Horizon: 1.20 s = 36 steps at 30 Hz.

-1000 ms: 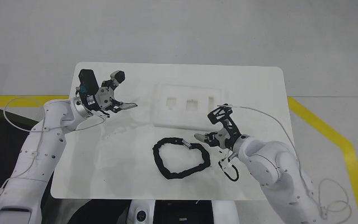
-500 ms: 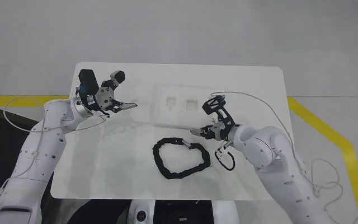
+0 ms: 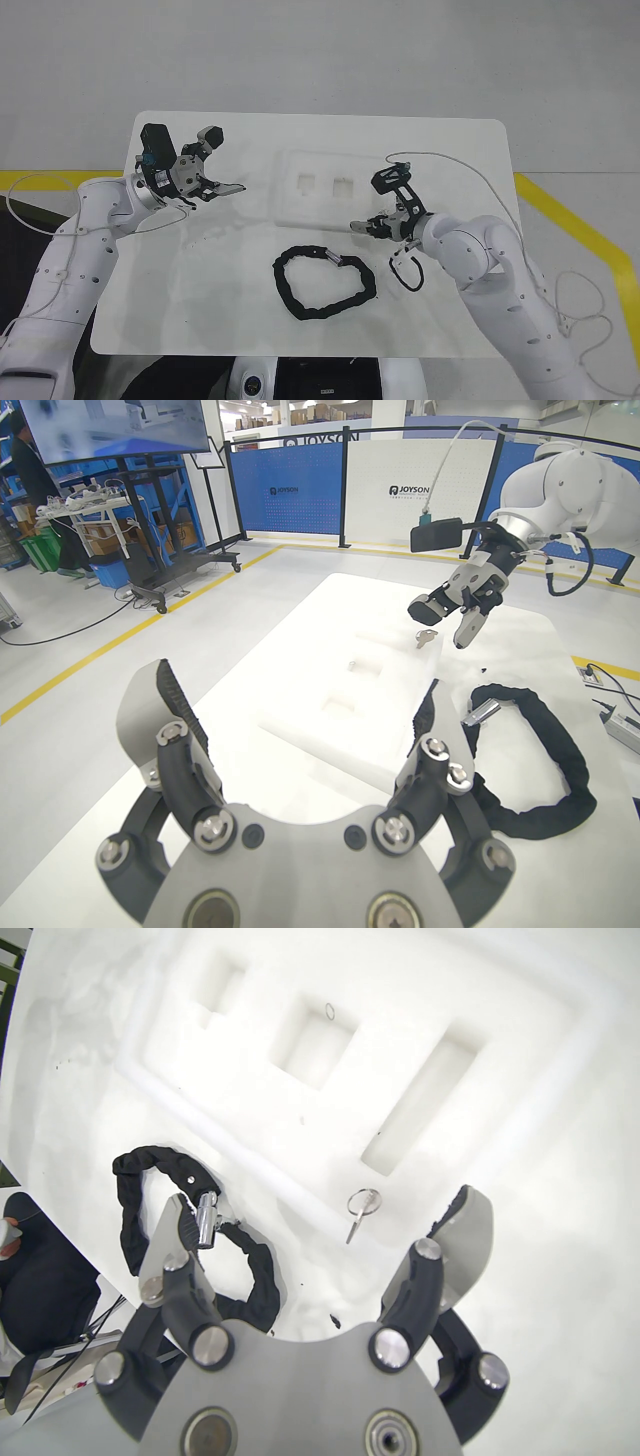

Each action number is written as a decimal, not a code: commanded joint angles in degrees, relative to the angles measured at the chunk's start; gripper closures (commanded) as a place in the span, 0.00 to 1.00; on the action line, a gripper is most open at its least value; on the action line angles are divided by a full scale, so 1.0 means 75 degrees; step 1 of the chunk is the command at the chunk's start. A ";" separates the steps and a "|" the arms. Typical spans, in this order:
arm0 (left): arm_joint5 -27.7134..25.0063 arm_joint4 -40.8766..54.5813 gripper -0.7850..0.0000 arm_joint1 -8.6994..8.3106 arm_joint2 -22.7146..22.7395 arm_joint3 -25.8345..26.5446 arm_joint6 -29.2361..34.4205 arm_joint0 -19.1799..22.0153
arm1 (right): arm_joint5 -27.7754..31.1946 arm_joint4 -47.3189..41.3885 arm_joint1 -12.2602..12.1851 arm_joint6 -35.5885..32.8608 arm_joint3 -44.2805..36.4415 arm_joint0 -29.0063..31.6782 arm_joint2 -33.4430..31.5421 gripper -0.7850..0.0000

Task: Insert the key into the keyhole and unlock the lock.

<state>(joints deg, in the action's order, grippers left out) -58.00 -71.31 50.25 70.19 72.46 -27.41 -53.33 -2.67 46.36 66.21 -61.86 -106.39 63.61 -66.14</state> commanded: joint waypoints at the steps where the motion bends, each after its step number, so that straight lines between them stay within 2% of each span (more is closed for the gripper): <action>1: 0.0000 0.0000 0.00 0.0000 0.0000 0.0000 0.0001 0.0000 | 0.0053 -0.0093 -0.0004 0.0014 0.0030 0.0012 -0.0033 0.34; 2: 0.0000 0.0000 0.00 0.0000 0.0000 0.0000 0.0001 0.0000 | 0.0076 -0.0111 -0.0008 0.0013 0.0052 0.0015 -0.0051 0.45; 4: 0.0000 0.0000 0.00 0.0000 0.0000 0.0000 0.0001 0.0000 | 0.0091 -0.0144 -0.0014 0.0029 0.0091 0.0033 -0.0080 0.50; 12: 0.0000 0.0000 0.00 0.0000 0.0000 0.0000 0.0001 0.0000 | -0.0043 -0.0009 -0.0041 0.0045 0.0158 0.0073 -0.0161 0.55; 18: 0.0000 0.0000 0.00 0.0000 0.0000 0.0000 0.0001 0.0000 | -0.0155 0.0150 -0.0051 0.0023 0.0117 0.0096 -0.0141 0.69; 26: 0.0000 0.0000 0.00 0.0000 0.0000 0.0000 0.0001 0.0000 | -0.0335 0.0384 -0.0055 0.0023 0.0123 0.0100 -0.0107 0.82; 31: 0.0000 0.0000 0.00 0.0000 0.0000 0.0000 0.0001 0.0000 | -0.0393 0.0446 -0.0056 0.0023 0.0097 0.0108 -0.0099 0.87; 36: 0.0000 0.0000 0.00 0.0000 0.0000 0.0000 0.0001 0.0000 | -0.0425 0.0530 -0.0058 -0.0035 0.0039 0.0120 -0.0071 0.98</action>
<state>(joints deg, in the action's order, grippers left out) -58.00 -71.31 50.25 70.19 72.46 -27.41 -53.33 -5.83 50.13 65.78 -62.02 -106.04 64.51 -66.76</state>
